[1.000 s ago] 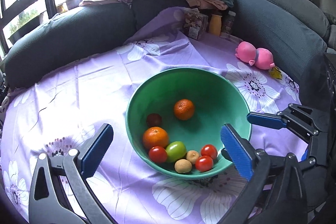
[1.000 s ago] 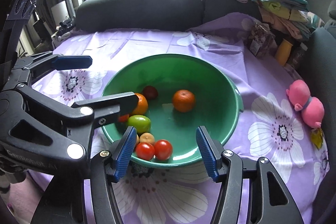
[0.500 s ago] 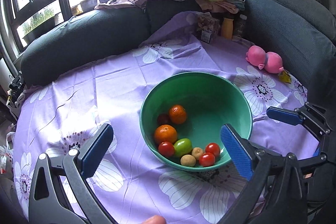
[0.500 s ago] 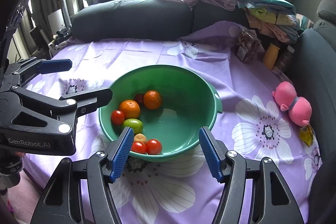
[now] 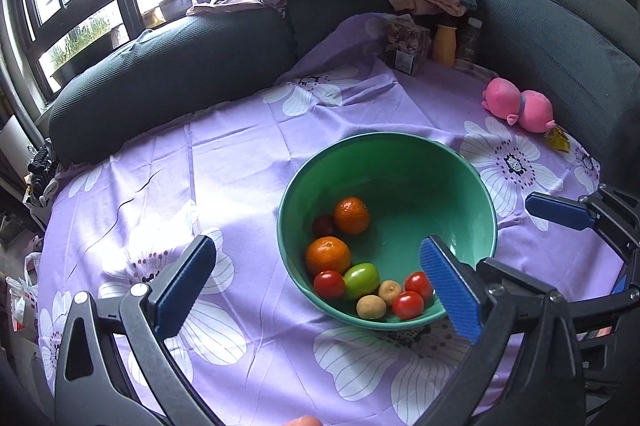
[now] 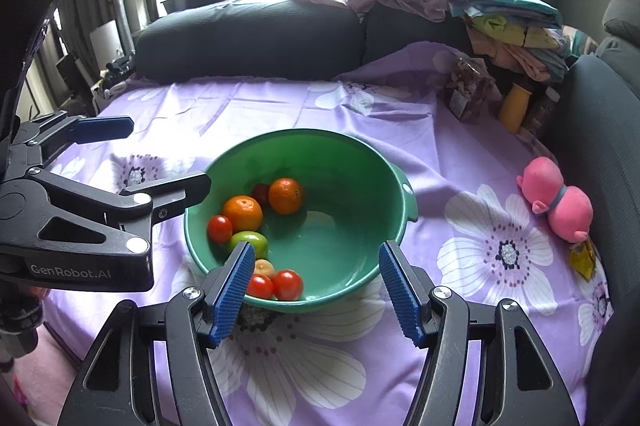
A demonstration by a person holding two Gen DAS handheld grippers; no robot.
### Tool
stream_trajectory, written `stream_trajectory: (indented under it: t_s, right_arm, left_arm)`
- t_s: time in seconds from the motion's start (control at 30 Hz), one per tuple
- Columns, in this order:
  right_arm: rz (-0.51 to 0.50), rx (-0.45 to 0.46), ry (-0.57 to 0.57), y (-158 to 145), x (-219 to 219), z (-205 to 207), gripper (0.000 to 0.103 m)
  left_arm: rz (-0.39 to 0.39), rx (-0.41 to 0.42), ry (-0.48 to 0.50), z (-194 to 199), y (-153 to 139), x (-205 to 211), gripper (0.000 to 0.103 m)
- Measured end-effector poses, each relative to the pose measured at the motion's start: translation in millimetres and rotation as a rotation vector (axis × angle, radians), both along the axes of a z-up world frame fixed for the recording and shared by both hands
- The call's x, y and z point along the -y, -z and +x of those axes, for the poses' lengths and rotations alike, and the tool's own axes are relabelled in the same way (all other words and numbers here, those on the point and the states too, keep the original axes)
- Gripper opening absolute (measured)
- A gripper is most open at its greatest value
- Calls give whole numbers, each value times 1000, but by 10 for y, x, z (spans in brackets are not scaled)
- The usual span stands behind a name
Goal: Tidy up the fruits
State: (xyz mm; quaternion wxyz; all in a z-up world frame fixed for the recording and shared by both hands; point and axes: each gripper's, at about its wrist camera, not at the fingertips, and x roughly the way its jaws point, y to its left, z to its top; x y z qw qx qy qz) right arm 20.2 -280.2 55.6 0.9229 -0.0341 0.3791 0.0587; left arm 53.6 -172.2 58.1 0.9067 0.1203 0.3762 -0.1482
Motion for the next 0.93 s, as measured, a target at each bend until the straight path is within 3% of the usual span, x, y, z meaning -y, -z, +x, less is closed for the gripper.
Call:
stream_trajectory:
  t_s: [0.93]
  right_arm:
    - [-5, -4, -3, -12, -37, 105, 65]
  left_arm:
    - [18, -8, -14, 72, 73, -25, 102]
